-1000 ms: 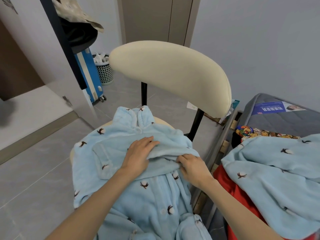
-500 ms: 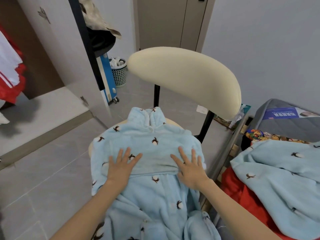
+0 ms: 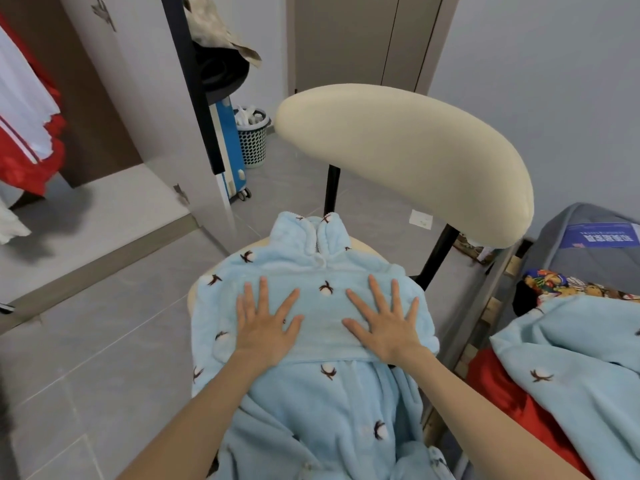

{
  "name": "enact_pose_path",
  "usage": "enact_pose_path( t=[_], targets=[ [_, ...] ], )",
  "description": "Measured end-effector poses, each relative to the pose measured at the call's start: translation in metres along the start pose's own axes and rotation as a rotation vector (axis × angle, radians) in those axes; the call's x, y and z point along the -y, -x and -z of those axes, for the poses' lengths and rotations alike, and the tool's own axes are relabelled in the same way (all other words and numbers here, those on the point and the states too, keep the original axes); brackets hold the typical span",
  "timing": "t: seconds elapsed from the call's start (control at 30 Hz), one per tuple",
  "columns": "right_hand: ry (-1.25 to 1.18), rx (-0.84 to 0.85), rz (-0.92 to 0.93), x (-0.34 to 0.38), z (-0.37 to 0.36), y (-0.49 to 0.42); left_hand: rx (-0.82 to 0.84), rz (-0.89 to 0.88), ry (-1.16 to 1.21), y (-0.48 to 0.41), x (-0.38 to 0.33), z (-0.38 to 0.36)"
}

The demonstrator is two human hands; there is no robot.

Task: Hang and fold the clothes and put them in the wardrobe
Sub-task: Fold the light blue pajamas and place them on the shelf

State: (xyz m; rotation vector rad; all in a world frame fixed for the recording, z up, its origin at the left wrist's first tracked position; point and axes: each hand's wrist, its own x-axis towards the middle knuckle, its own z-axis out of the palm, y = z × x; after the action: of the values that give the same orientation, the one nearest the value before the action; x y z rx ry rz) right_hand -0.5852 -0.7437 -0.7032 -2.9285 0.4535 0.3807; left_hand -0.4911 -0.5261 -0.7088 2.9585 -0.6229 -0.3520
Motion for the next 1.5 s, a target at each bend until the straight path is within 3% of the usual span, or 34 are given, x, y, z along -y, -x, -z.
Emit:
enact_pose_path(
  t=[0.2,0.33,0.43,0.6,0.7,0.83,1.03,1.2,1.37,1.5],
  targets=[
    [-0.048,-0.002,-0.004,-0.011,0.001,-0.015,-0.129,0.095,0.026,-0.009,0.012,-0.006],
    [-0.141,-0.297,0.028,-0.004,0.017,-0.028,-0.228,0.019,0.046,-0.024,0.008,0.009],
    [-0.347,-0.395,0.036,0.006,0.031,-0.056,-0.224,-0.079,0.273,-0.046,0.005,0.026],
    [-0.793,-0.278,-0.108,0.026,0.045,-0.116,-0.127,0.053,0.574,-0.097,0.004,0.034],
    [-0.955,-0.161,-0.253,0.034,0.040,-0.148,-0.162,0.133,0.505,-0.131,0.007,0.028],
    [-1.048,-0.080,-0.450,0.035,0.028,-0.179,-0.085,0.308,0.533,-0.167,0.006,0.019],
    [-1.357,-0.004,-0.510,0.034,0.043,-0.191,-0.023,0.367,0.971,-0.193,0.016,0.024],
    [-1.344,-0.101,-0.296,0.026,0.073,-0.165,-0.135,0.176,1.178,-0.174,0.016,0.052],
    [-1.138,-0.220,-0.023,0.010,0.081,-0.097,-0.246,-0.142,0.929,-0.119,0.027,0.068],
    [-0.668,-0.134,0.169,-0.009,0.072,-0.046,-0.150,-0.513,0.567,-0.064,0.050,0.057]
  ],
)
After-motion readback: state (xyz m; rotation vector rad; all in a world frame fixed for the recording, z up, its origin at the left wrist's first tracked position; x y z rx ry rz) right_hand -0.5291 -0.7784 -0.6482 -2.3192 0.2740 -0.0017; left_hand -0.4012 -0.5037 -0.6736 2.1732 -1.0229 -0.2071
